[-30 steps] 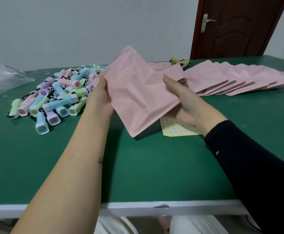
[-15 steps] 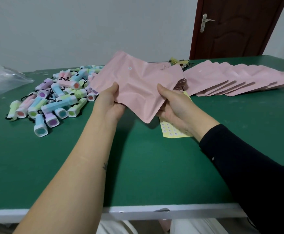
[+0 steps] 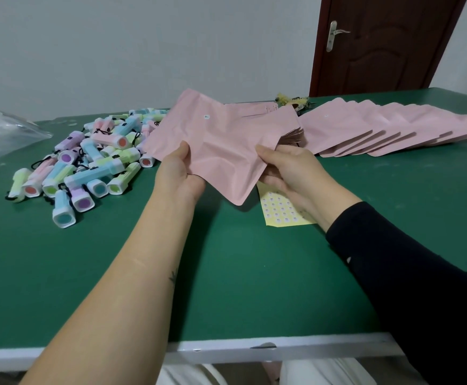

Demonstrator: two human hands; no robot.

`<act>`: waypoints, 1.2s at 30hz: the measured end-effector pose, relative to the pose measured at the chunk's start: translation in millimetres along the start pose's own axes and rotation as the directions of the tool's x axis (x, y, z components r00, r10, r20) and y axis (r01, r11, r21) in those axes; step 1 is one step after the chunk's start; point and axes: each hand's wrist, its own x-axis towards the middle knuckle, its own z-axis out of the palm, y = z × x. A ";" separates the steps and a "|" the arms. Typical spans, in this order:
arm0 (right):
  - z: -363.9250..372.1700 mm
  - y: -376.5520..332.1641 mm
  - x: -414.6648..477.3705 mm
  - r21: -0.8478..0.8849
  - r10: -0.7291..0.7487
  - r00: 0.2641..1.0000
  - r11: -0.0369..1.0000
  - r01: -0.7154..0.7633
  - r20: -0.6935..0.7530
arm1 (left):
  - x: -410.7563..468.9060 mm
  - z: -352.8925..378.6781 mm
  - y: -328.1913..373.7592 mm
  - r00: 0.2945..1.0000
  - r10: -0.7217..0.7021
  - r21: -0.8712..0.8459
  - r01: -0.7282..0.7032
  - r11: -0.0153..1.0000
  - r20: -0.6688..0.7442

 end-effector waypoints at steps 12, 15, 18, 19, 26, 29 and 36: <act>-5.1 -6.2 2.5 -0.296 -0.231 0.960 0.939 0.177 -0.160 | -6.7 7.6 -2.3 0.994 -0.030 -0.089 0.039 0.995 0.106; -4.9 -6.0 1.7 -0.358 -0.274 0.949 0.911 0.203 -0.157 | -8.0 7.9 -4.6 0.992 -0.051 -0.071 0.060 0.996 0.116; -2.8 -7.2 -0.2 -0.393 -0.321 0.933 0.889 0.237 -0.164 | -9.2 7.7 -5.4 0.990 -0.061 -0.058 0.068 0.996 0.124; -2.9 -8.4 -0.1 -0.425 -0.347 0.922 0.870 0.249 -0.171 | -10.2 8.2 -5.6 0.988 -0.063 -0.060 0.071 0.996 0.138; -6.3 -12.2 3.2 -0.545 -0.471 0.858 0.783 0.299 -0.207 | -19.1 13.1 -10.1 0.968 -0.135 0.021 0.133 0.991 0.213; -7.1 -10.8 1.7 -0.367 -0.333 0.915 0.900 0.236 -0.228 | -17.6 13.5 -10.4 0.972 -0.139 0.000 0.141 0.990 0.189; -8.3 -0.7 5.9 0.010 0.015 1.000 1.000 -0.015 0.003 | -15.0 12.8 -8.6 0.988 -0.097 -0.086 0.108 0.990 0.123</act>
